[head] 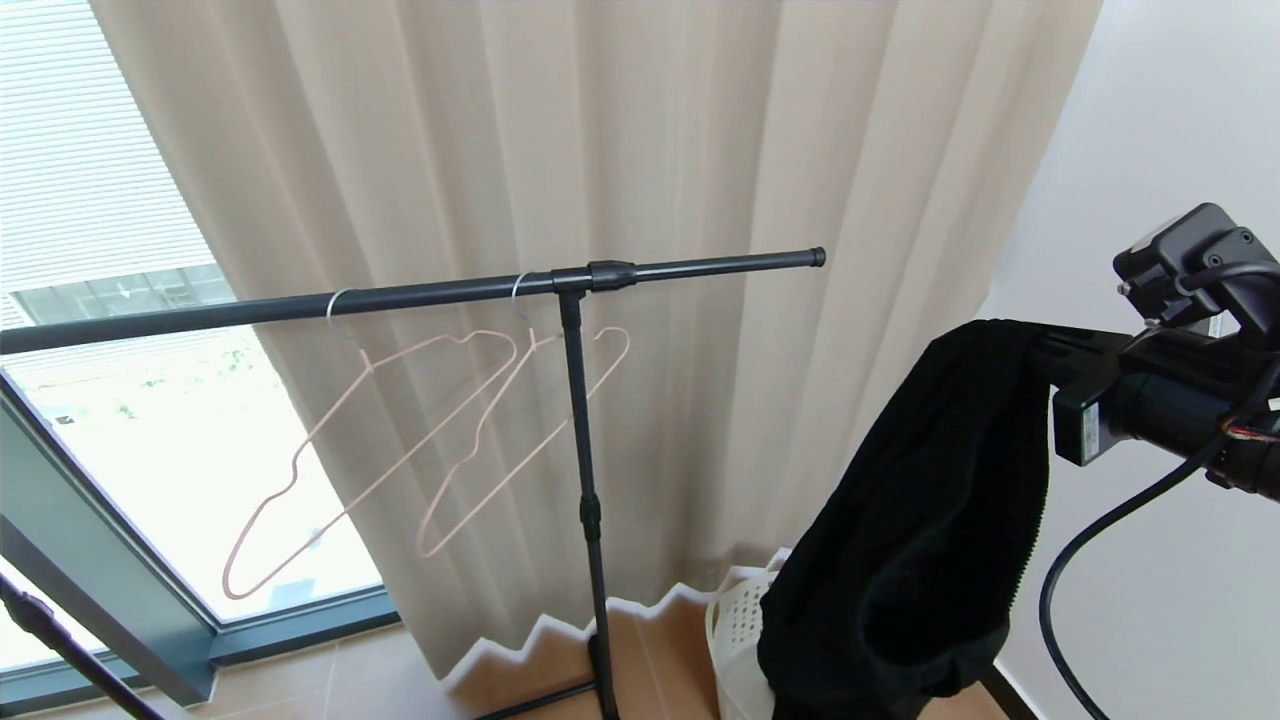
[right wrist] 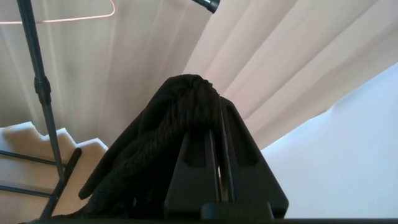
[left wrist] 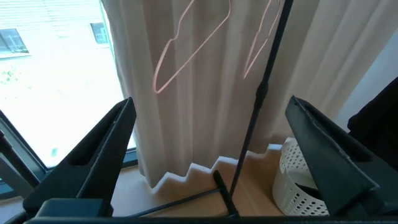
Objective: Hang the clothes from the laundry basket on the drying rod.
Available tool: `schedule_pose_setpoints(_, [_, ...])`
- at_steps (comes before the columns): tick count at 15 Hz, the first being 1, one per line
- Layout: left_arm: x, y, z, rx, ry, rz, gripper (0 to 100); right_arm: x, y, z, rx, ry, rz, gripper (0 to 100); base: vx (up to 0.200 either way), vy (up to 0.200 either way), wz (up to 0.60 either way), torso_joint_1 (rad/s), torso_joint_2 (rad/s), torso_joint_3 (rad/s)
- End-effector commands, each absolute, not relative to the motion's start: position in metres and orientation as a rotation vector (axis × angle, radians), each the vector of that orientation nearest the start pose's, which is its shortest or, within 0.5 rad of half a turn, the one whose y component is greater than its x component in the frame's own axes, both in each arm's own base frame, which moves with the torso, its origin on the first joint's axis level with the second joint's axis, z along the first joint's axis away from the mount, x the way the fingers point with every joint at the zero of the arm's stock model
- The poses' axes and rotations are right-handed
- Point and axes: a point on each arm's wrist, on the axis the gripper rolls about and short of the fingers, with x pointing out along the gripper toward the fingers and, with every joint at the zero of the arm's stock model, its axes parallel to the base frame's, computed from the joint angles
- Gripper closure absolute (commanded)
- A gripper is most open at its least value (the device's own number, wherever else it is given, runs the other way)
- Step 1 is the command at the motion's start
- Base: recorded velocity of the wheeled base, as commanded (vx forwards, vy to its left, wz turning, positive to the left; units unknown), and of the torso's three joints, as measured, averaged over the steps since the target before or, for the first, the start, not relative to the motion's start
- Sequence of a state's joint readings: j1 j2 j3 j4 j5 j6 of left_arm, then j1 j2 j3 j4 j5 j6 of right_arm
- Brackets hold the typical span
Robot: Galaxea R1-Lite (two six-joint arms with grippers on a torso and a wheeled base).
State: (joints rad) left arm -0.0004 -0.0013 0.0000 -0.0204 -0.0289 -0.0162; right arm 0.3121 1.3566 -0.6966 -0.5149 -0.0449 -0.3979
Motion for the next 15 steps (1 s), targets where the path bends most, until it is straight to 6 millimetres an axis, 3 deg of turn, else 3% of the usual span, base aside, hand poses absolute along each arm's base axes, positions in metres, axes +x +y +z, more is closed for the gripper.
schedule_pose_setpoints(1, [-0.0228, -0.0007, 0.0777, -0.017, -0.021, -0.029, 0, 0.2123, 0.0673, 0.2274, -0.431, 0.100, 0.295, 100, 0.000, 0.000, 0.60, 0.002, 0.00, 0.002])
schedule_pose_setpoints(5, [-0.0228, -0.0007, 0.0777, -0.017, -0.021, -0.029, 0, 0.2122, 0.0673, 0.2270, -0.433, 0.101, 0.295, 100, 0.000, 0.000, 0.60, 0.007, 0.00, -0.005])
schedule_pose_setpoints(11, [-0.0228, -0.0007, 0.0777, -0.017, -0.021, -0.031, 0, 0.2127, 0.0678, 0.2280, -0.433, 0.098, 0.296, 100, 0.000, 0.000, 0.00, 0.000, 0.00, 0.000])
schedule_pose_setpoints(15, [-0.0228, -0.0007, 0.0777, -0.018, -0.021, -0.031, 0, 0.2125, 0.0677, 0.2271, -0.435, 0.100, 0.297, 100, -0.200, 0.000, 0.00, 0.006, 0.00, -0.004])
